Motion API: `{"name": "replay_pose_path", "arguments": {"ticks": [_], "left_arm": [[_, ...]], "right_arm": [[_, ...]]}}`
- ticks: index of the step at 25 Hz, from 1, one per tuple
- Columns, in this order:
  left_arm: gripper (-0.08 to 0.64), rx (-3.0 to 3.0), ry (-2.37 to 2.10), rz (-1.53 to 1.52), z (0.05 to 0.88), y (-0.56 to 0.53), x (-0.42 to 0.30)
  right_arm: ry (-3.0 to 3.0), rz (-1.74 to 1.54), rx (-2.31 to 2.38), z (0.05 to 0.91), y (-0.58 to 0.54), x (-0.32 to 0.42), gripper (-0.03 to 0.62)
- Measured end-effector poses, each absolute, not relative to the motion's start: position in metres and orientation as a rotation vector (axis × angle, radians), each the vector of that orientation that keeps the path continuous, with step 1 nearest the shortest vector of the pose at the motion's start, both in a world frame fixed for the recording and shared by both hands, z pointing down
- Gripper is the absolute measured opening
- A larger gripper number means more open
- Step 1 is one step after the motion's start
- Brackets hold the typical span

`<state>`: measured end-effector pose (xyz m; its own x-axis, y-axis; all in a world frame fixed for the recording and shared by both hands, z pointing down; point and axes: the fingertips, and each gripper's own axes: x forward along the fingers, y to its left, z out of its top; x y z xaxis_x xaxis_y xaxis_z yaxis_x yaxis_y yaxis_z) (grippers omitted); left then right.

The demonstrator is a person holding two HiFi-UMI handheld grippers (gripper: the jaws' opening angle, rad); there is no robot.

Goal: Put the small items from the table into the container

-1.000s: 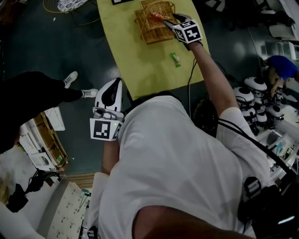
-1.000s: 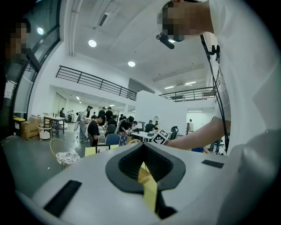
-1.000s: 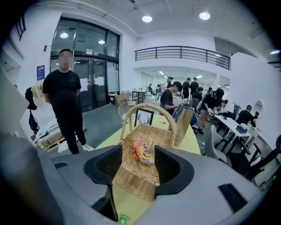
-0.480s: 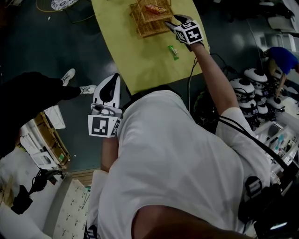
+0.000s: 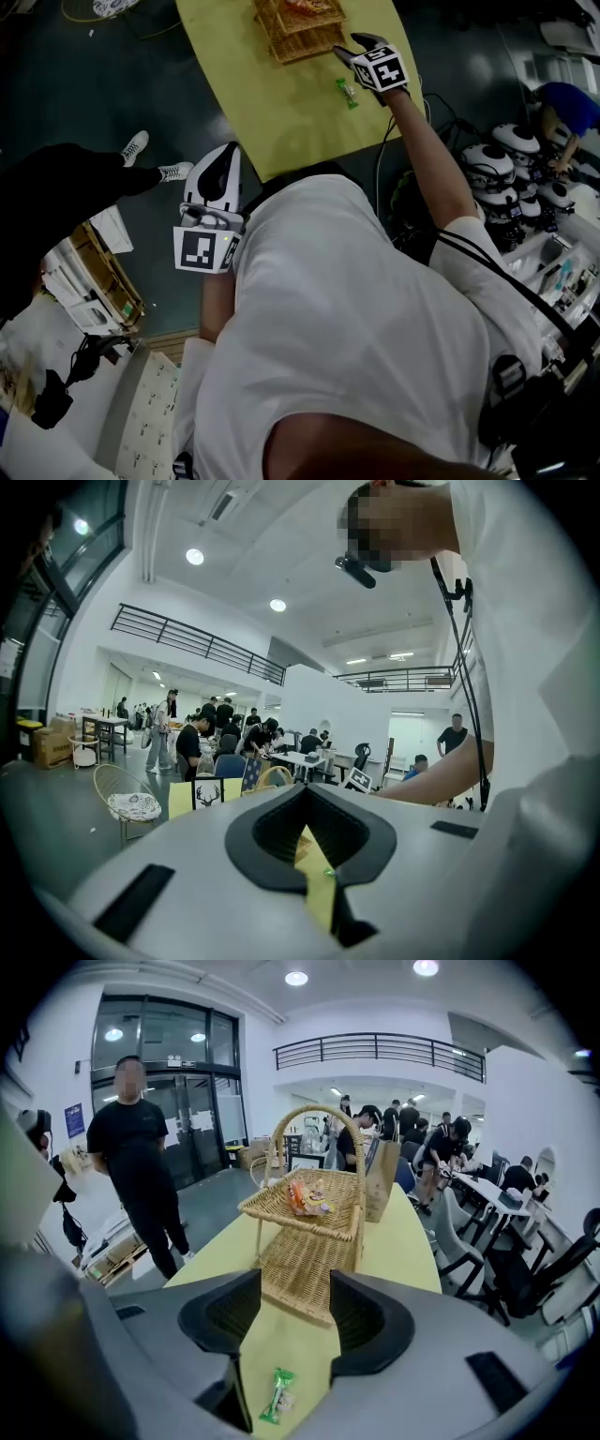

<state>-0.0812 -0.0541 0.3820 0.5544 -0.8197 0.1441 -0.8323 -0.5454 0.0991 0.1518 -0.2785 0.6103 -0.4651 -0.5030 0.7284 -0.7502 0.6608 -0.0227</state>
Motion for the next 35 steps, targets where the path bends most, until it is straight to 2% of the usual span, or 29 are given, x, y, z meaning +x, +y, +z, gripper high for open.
{"name": "replay_pose_path", "arguments": {"ticks": [35], "left_arm": [[0.008, 2.565, -1.404, 0.180, 0.368, -0.049, -0.105]], "right_arm": [[-2.015, 0.652, 0.858, 0.724, -0.171, 0.142, 0.238]]}}
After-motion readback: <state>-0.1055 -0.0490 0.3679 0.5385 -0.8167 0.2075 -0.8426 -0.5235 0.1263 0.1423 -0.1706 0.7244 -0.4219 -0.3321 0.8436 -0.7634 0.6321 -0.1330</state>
